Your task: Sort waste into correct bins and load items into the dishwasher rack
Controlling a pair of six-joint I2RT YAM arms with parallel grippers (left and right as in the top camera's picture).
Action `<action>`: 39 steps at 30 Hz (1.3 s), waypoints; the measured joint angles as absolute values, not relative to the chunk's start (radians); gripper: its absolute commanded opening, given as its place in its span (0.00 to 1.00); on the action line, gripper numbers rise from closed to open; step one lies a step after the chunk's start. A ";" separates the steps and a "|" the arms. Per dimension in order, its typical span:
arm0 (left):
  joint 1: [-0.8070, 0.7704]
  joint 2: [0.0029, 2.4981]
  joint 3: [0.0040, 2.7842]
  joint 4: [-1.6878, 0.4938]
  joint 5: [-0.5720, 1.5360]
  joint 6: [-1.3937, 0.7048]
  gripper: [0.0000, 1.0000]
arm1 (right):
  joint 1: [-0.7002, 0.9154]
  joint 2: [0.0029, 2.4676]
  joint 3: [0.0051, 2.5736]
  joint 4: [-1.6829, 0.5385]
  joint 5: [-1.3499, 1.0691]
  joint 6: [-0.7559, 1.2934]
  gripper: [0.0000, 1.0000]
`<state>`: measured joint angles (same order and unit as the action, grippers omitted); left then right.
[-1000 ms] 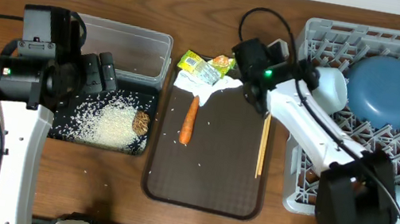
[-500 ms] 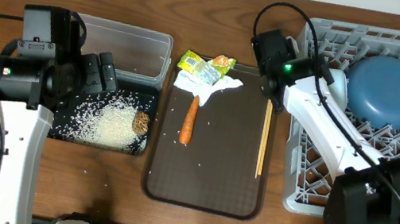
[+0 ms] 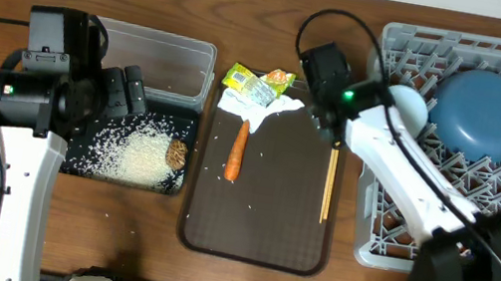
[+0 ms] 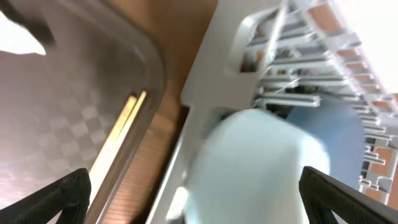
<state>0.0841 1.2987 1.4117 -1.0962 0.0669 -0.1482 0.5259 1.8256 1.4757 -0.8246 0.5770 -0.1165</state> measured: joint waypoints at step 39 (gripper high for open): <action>0.084 1.299 1.411 -1.096 0.067 -0.148 0.98 | 0.528 1.842 1.476 -0.694 -0.008 0.303 0.57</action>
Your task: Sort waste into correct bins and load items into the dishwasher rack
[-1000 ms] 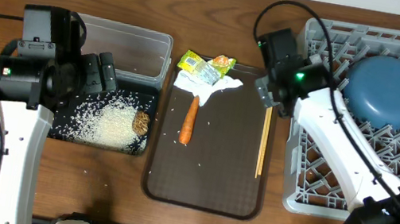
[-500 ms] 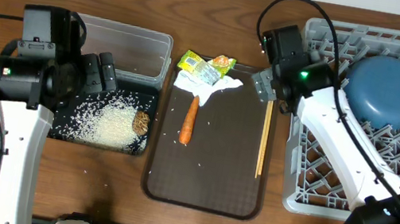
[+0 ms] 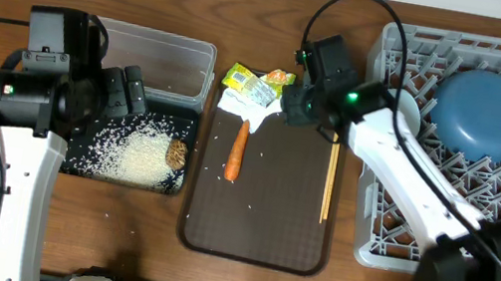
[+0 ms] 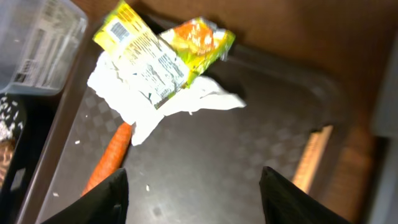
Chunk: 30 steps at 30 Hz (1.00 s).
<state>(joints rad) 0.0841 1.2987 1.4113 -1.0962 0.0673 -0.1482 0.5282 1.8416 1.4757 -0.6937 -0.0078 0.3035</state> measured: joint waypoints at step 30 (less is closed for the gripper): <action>0.084 1.299 1.412 -1.096 0.067 -0.148 0.98 | 0.527 1.961 1.472 -0.846 -0.051 0.391 0.34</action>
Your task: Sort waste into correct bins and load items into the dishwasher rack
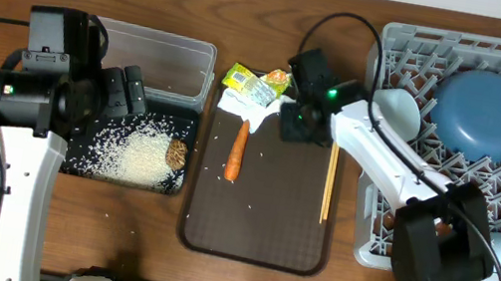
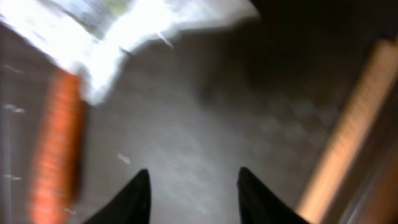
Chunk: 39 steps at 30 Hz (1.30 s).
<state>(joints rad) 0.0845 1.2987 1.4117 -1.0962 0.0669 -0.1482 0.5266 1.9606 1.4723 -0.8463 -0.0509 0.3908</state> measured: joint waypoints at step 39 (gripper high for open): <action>0.084 1.299 1.412 -1.096 0.067 -0.148 0.98 | 0.503 1.978 1.279 -0.854 0.150 0.576 0.14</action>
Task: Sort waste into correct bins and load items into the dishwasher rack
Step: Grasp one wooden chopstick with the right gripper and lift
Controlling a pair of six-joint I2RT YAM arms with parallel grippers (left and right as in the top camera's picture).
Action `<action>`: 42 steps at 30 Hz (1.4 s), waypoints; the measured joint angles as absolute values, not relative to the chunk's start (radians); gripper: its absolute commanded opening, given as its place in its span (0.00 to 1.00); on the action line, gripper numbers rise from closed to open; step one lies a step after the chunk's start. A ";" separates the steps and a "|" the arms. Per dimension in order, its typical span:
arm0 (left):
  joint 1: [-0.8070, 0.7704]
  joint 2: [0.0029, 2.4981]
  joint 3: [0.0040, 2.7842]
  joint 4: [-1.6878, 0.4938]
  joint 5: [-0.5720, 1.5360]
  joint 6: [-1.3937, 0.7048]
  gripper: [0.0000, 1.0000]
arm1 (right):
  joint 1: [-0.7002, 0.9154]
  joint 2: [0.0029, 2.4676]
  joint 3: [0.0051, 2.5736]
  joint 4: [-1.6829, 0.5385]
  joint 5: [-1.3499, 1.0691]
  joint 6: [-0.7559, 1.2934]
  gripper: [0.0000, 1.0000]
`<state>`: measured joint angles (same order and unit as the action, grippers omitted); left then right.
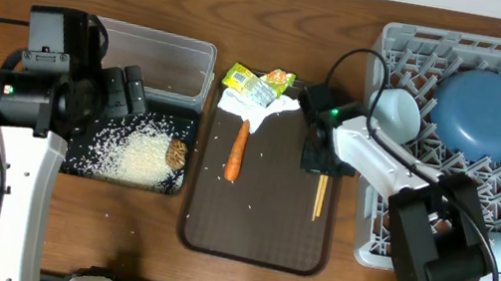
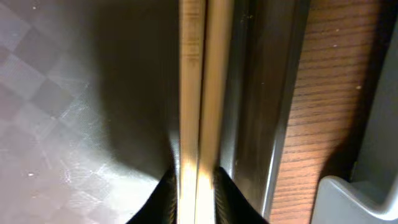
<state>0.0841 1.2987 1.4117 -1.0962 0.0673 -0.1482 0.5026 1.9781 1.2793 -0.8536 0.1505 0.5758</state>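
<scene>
A pair of wooden chopsticks (image 1: 318, 197) lies along the right side of the brown tray (image 1: 254, 247). My right gripper (image 1: 317, 156) is down on their upper end and shut on the chopsticks (image 2: 199, 74), one dark finger (image 2: 164, 198) on each side. A carrot (image 1: 237, 151) lies left of the middle of the tray. Yellow wrappers (image 1: 257, 83) and a white napkin (image 1: 257, 109) sit at the tray's top edge. My left gripper (image 1: 123, 90) hangs open over the black bin (image 1: 76, 158) of rice.
The grey dishwasher rack at the right holds a blue bowl (image 1: 481, 115), a pale cup (image 1: 399, 109) and a white cup. A clear bin (image 1: 168, 57) stands behind the black one. A brown lump (image 1: 177, 154) lies in the rice.
My right gripper was open over the upper middle of the tray, below the napkin. Now it is further right and shut on the chopsticks, which lie slightly left of where they were.
My right gripper stood open at the rack's left edge beside the pale cup. It was then over the wrappers at the tray's top, then low over the tray near the carrot. It is now shut on the chopsticks. The left arm has not moved.
</scene>
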 measured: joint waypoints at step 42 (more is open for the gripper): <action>0.084 1.299 1.411 -1.096 0.067 -0.148 0.98 | 0.553 1.913 1.203 -0.788 0.151 0.606 0.21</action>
<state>0.0841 1.2987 1.4113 -1.0962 0.0669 -0.1482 0.5529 1.9125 1.2034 -0.7883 0.1513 0.6060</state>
